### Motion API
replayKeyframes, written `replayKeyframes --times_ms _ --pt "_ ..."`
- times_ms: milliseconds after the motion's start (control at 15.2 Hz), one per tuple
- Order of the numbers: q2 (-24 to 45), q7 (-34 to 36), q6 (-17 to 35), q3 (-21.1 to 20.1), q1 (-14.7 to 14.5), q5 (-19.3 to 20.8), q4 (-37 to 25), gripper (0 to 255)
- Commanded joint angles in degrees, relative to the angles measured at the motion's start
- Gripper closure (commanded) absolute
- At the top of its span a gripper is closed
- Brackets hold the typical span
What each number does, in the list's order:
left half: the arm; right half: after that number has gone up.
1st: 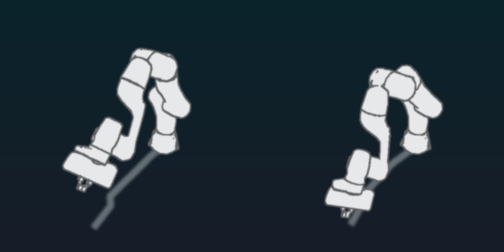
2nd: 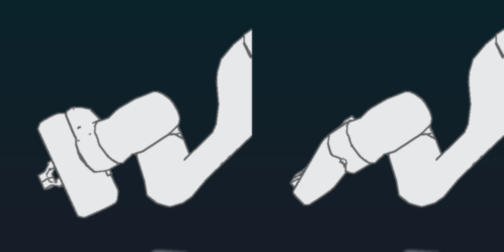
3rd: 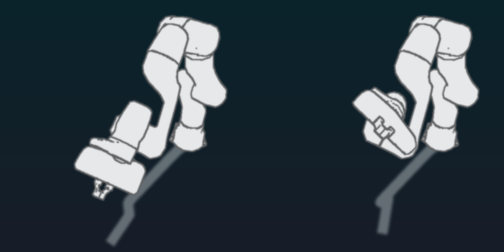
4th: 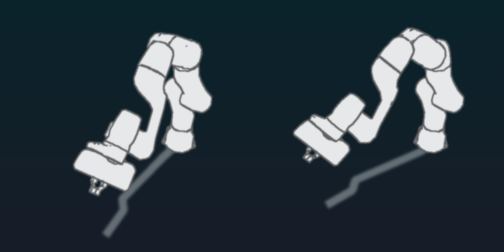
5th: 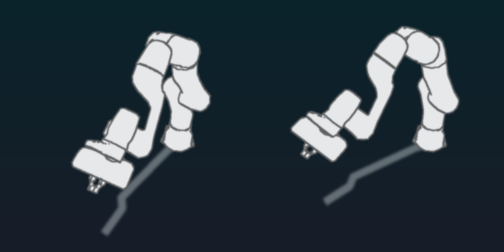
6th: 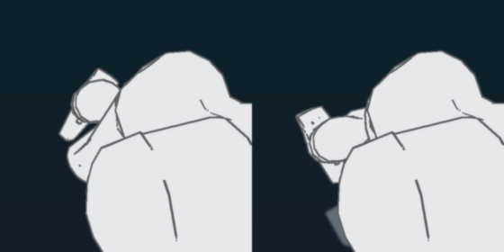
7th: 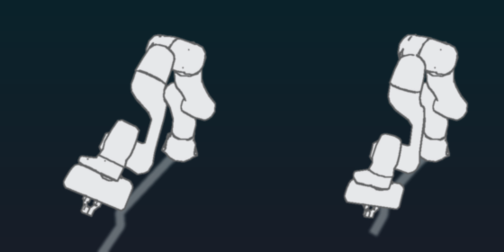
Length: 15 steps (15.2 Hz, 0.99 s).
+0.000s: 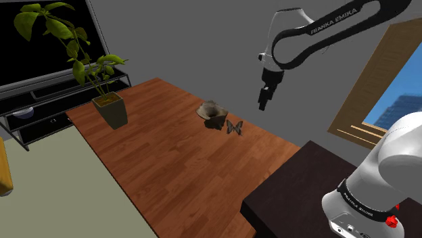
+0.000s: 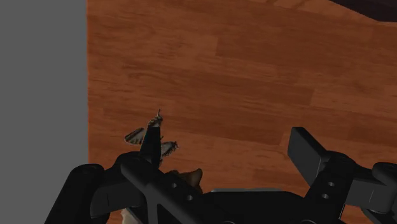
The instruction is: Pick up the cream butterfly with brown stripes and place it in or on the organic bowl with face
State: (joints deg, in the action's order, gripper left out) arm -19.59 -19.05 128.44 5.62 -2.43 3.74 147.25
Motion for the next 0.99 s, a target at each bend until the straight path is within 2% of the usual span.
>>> replayKeyframes --times_ms 0,462,924 --pt "4.3 -1.3 4.3 0.2 -0.2 0.7 -0.5 0" --pt "21.0 -5.2 17.4 0.5 -0.6 2.8 -5.2 0" --pt "37.8 -7.7 26.8 0.5 -0.7 5.6 -13.9 0"
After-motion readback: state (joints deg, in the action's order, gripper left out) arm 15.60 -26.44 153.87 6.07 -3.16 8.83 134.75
